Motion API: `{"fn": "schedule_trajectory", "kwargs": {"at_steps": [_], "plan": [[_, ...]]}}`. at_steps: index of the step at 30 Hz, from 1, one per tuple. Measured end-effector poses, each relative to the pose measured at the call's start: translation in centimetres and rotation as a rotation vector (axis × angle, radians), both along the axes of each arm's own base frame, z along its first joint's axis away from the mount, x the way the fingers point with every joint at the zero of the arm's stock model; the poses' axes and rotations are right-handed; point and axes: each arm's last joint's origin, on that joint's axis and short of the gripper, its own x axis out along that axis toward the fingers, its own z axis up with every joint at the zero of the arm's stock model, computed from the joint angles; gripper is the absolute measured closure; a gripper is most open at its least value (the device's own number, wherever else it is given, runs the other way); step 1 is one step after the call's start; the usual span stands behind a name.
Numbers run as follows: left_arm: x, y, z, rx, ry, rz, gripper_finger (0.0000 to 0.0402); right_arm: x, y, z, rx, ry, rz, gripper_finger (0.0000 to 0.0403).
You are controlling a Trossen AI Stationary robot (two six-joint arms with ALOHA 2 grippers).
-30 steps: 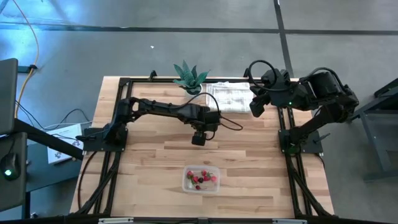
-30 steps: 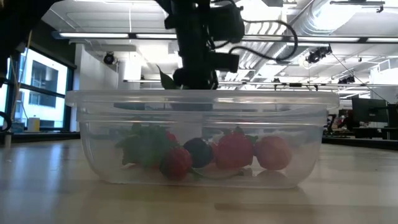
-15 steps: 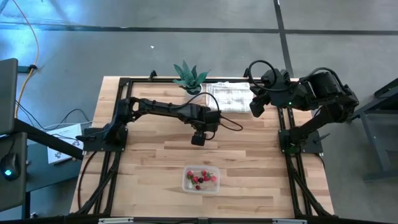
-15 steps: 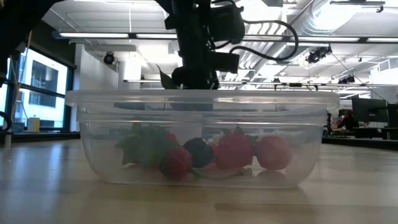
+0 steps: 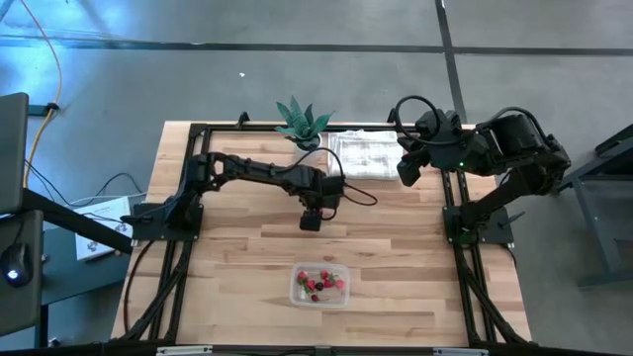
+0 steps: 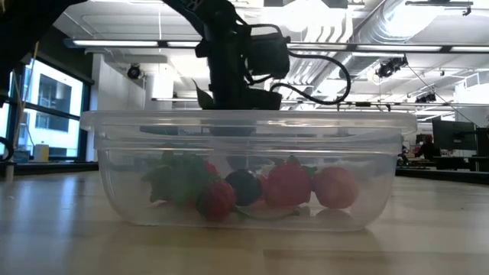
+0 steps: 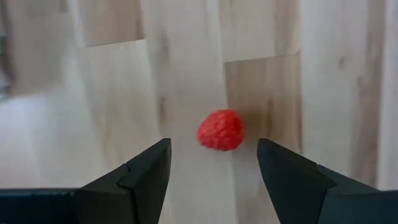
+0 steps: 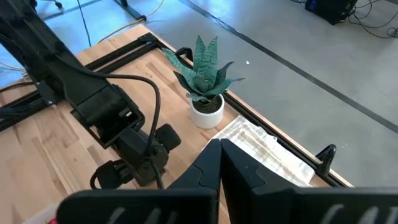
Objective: Pick and placing Produce into tupperware
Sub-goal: Put the raspberry into the transparent bin
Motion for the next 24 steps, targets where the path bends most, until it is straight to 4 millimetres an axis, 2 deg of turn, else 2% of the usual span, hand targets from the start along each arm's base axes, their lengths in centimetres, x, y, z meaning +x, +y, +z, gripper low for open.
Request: {"fn": "schedule_trajectory", "kwargs": {"at_steps": [18,24], "plan": [[0.33,-0.17,-0.01,-0.053,-0.046,-0.009,0.0172,-0.01,0.00,-0.01,0.011,-0.009,-0.011,0.0402],[0.57,-0.12,-0.48,-0.053,-0.050,-0.009,0.0193,-0.01,0.00,-0.01,0.011,-0.009,-0.011,0.0402]]}}
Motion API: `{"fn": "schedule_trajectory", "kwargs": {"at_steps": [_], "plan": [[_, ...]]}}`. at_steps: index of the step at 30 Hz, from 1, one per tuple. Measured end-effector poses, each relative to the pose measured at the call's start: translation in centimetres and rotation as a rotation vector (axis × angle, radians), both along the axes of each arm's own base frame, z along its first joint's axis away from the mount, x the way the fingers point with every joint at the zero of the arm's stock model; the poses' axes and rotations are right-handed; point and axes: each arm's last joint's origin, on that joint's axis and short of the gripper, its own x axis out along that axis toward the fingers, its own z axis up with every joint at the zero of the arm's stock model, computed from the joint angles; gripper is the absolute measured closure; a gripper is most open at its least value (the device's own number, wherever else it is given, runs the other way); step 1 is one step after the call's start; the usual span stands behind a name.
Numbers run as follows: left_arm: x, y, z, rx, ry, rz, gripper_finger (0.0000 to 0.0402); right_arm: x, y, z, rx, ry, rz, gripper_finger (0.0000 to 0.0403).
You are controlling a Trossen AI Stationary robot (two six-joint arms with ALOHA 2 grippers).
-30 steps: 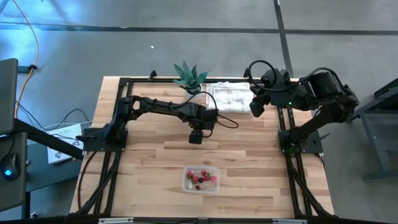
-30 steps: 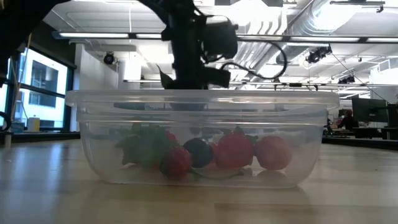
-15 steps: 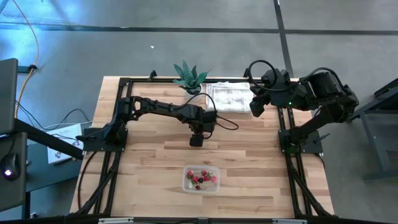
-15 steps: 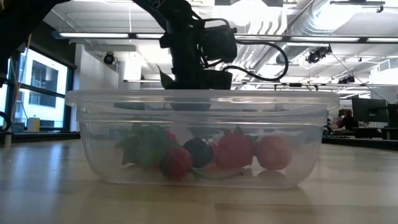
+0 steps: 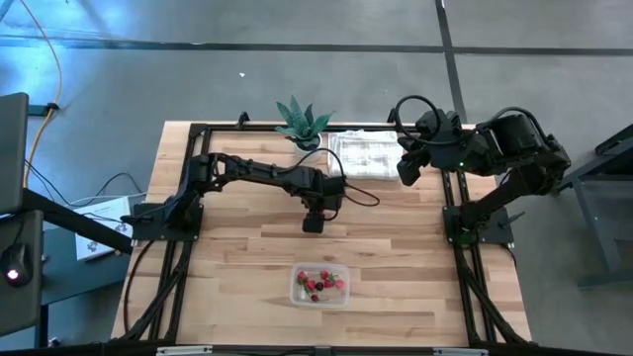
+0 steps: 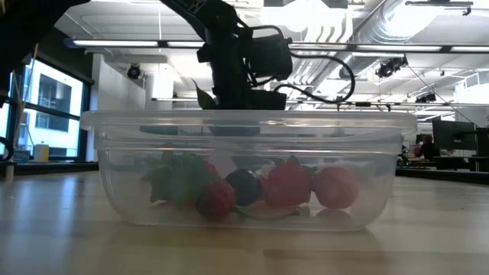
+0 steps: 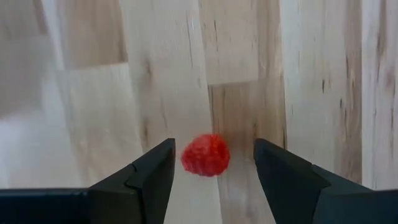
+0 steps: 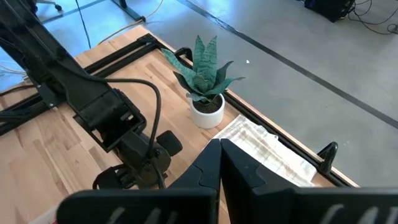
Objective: Pick and placing Produce into tupperware
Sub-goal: Put the raspberry into the transparent bin
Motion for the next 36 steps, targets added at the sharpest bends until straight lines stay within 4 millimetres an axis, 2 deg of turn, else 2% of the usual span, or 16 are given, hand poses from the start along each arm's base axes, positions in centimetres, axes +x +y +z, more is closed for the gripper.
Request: {"fn": "schedule_trajectory", "kwargs": {"at_steps": [11,23,27,36], "plan": [[0.05,0.09,0.00,0.029,0.000,0.005,0.0209,0.01,0.00,-0.01,0.000,0.001,0.000,0.0402],[-0.13,0.09,-0.05,0.024,0.018,0.008,0.0252,0.01,0.00,-0.01,0.000,0.001,0.000,0.0402],[-0.12,0.08,-0.05,0.027,0.017,0.008,0.0283,0.01,0.00,-0.01,0.000,0.001,0.000,0.0402],[0.02,0.14,0.34,0.050,-0.002,0.012,0.0393,0.01,0.00,-0.01,0.000,0.001,0.000,0.0402]]}}
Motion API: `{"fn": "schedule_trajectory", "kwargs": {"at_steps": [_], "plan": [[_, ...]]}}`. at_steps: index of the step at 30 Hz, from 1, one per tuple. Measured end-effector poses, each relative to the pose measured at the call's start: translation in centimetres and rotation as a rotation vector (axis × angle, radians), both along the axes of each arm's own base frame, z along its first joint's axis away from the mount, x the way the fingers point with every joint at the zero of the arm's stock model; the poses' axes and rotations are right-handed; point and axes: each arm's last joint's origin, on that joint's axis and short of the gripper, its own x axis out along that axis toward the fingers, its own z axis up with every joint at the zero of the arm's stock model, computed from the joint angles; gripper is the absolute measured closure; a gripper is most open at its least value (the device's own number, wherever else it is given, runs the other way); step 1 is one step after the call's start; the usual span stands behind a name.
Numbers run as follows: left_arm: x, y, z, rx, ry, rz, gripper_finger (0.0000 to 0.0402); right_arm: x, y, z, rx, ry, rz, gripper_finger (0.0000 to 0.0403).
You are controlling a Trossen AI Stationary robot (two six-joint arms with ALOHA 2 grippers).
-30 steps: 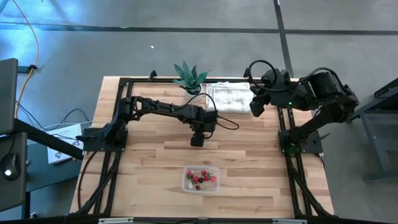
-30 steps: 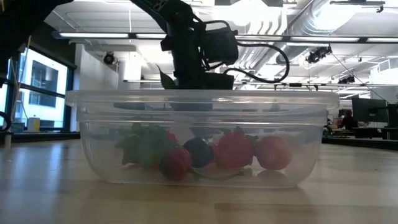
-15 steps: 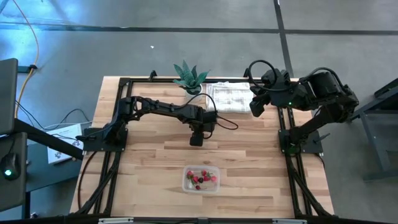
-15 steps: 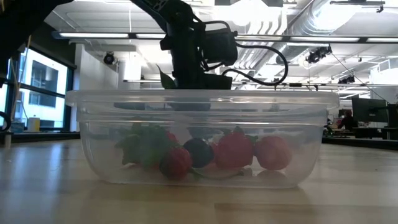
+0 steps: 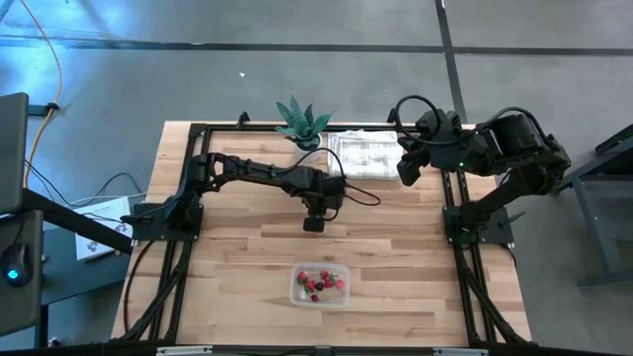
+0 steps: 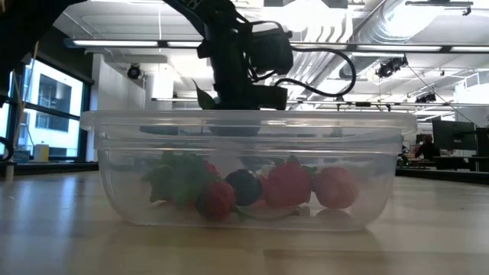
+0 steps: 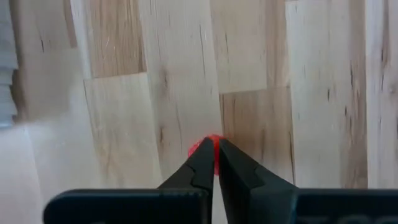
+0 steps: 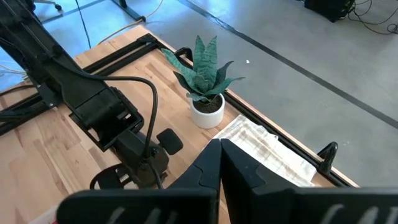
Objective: Pick and placing Produce into tupperware
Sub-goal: Put the raspberry into the transparent bin
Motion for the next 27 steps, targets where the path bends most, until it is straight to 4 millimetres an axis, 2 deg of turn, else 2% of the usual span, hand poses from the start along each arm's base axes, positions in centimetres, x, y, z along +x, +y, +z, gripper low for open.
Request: {"fn": "schedule_trajectory", "kwargs": {"at_steps": [9,15,20,27], "plan": [[0.05,0.00,-0.04,-0.003,-0.004,-0.001,0.0400,0.00,0.00,0.00,0.000,0.000,0.000,0.0402],[0.02,0.01,-0.10,0.000,0.000,0.003,0.0384,0.00,0.00,0.00,0.000,0.000,0.000,0.0402],[-0.04,0.01,-0.21,0.002,0.009,0.005,0.0340,0.00,0.00,0.00,0.000,0.001,0.000,0.0402],[-0.49,-0.01,-0.64,0.006,0.061,0.050,0.0243,-0.01,-0.01,-0.01,-0.002,0.003,0.002,0.0402]]}}
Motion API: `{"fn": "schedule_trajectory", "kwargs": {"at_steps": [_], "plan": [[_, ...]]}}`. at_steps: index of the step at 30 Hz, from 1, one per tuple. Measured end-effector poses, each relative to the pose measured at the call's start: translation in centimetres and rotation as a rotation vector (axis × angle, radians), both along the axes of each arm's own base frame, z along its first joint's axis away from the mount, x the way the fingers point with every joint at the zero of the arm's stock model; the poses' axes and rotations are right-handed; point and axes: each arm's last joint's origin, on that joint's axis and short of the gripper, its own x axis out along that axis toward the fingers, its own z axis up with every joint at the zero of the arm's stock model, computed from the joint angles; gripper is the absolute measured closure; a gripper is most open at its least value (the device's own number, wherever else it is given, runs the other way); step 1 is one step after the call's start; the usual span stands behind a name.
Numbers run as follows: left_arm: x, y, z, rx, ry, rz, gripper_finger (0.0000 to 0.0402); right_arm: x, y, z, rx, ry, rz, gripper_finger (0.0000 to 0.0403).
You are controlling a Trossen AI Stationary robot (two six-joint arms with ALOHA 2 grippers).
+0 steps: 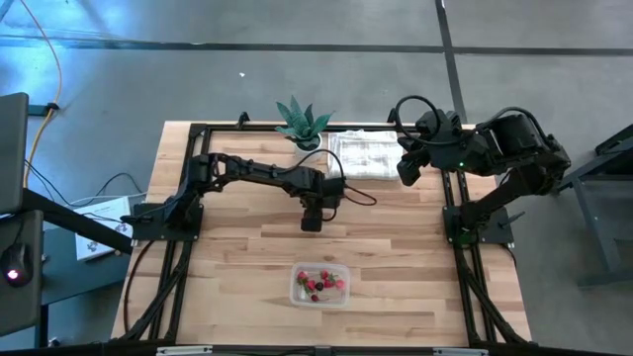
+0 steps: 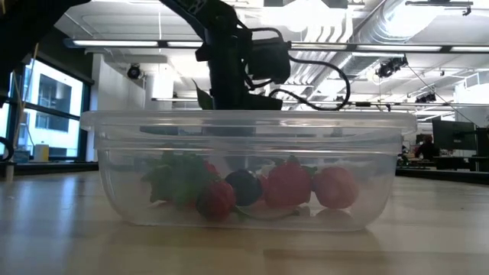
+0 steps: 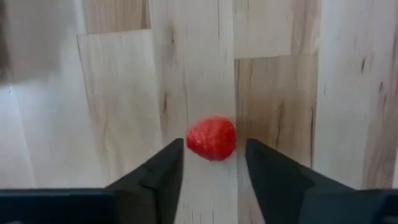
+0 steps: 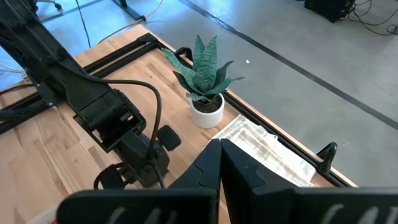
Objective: Pick and placing Produce into tupperware
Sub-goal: Put the raspberry into the transparent bin
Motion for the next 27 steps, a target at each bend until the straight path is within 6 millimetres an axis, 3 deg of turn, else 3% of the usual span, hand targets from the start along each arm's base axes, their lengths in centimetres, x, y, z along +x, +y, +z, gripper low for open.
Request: {"fn": "schedule_trajectory", "kwargs": {"at_steps": [5,10,27], "plan": [[0.0,0.0,0.0,0.001,0.001,0.001,0.0182,0.0,0.0,0.0,0.000,0.000,0.000,0.0402],[0.3,0.1,0.1,0.008,-0.033,0.001,0.0151,0.0,0.0,0.0,-0.005,0.004,0.004,0.0402],[-0.7,0.3,-1.3,-0.023,-0.033,0.040,0.0190,0.0,0.0,0.0,-0.005,0.004,0.004,0.0402]]}}
